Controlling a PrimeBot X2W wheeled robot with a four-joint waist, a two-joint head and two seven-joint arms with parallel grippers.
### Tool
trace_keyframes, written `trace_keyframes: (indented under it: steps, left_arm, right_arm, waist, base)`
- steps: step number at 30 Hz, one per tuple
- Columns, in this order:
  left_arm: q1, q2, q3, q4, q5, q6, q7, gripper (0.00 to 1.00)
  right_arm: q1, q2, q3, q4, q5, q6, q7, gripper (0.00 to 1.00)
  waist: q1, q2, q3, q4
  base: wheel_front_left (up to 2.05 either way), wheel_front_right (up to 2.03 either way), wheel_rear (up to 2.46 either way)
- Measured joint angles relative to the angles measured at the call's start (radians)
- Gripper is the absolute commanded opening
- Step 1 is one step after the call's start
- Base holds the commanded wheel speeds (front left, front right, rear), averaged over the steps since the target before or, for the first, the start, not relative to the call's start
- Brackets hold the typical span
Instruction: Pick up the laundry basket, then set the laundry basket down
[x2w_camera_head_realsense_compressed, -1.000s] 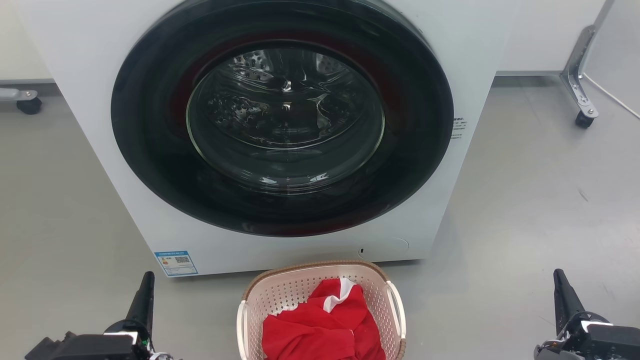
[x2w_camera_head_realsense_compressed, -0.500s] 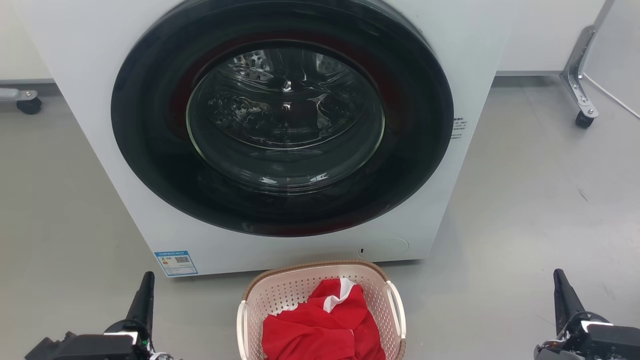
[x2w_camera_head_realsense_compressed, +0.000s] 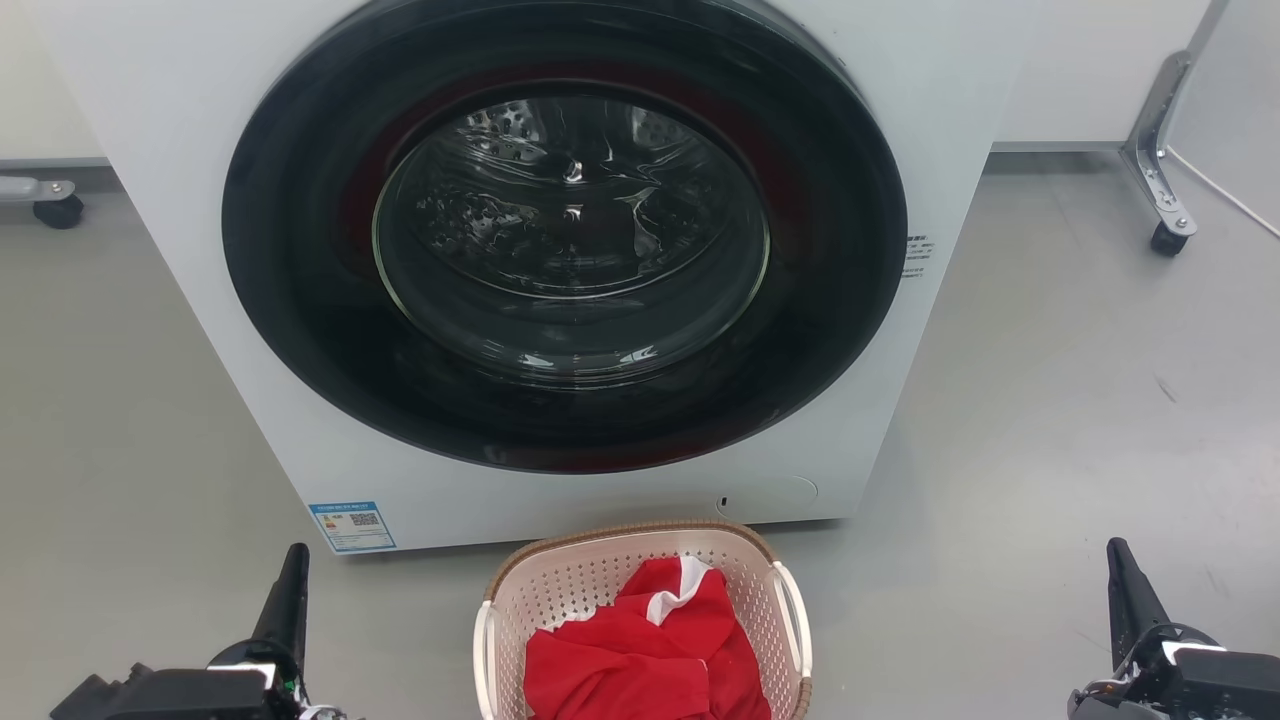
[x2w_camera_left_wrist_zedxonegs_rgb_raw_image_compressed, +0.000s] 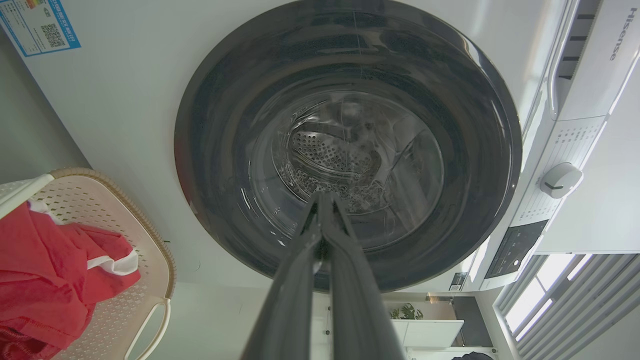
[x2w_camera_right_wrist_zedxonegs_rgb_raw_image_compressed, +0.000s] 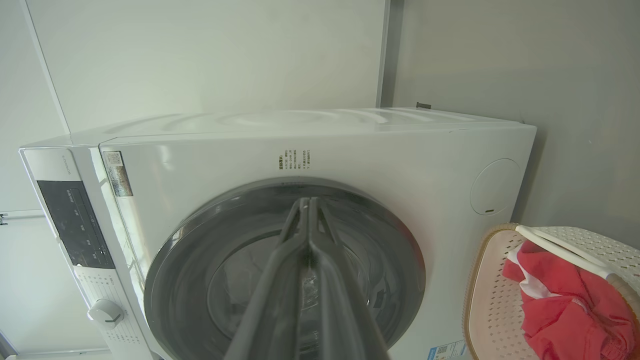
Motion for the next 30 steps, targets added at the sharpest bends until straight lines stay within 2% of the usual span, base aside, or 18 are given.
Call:
trace_keyframes:
  steps: [30]
  left_arm:
    - [0.000,0.000,0.000,0.001,0.000,0.000,0.000,0.00]
  right_arm:
    - [0.000,0.000,0.000,0.000,0.000,0.001,0.000,0.00]
  waist:
    - [0.0000,0.0000,0.000,0.000]
  base:
    - [0.00,0.00,0.00]
